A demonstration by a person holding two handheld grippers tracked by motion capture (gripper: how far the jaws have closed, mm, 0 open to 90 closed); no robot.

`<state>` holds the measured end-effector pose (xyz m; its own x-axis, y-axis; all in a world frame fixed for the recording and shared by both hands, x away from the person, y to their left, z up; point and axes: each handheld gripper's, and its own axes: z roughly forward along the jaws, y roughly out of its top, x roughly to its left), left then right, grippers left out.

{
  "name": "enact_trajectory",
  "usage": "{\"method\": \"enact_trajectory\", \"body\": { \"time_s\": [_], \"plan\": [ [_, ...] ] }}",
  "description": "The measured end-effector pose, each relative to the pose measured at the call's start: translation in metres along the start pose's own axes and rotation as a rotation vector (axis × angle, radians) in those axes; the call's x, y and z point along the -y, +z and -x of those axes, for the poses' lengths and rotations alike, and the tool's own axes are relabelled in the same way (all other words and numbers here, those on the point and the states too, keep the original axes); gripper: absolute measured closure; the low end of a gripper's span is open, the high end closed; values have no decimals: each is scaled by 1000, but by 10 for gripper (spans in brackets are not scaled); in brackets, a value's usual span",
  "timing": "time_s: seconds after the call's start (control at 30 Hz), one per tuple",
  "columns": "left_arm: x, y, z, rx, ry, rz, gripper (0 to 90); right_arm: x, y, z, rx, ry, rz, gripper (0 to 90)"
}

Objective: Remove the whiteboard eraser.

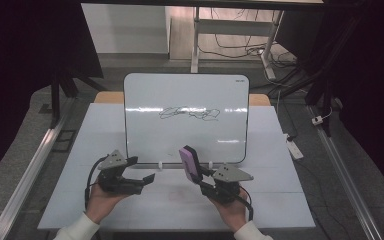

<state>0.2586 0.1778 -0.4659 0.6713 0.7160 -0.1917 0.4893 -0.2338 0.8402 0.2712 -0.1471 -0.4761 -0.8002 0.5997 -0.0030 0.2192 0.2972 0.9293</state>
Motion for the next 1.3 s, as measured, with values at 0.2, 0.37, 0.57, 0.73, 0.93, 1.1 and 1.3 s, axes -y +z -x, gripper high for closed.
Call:
{"method": "enact_trajectory", "body": {
  "time_s": [0.2,0.37,0.57,0.73,0.93,1.1,1.3],
  "plan": [
    [-17,16,13,41,20,-5,113,1,2,-1,7,1,3,638],
    [-24,26,17,56,20,-17,113,1,2,-2,18,-12,7,638],
    [-29,36,20,87,7,-21,115,1,1,-2,26,-12,16,638],
    [-34,42,23,100,5,-19,115,1,1,-1,37,-18,24,638],
    [-40,48,27,121,7,-19,114,2,0,-1,50,-22,28,638],
    [-43,56,30,144,0,-20,111,4,2,-1,52,-24,28,638],
    [-48,64,33,171,-12,-14,114,5,4,-3,57,-33,30,638]
  ]
}}
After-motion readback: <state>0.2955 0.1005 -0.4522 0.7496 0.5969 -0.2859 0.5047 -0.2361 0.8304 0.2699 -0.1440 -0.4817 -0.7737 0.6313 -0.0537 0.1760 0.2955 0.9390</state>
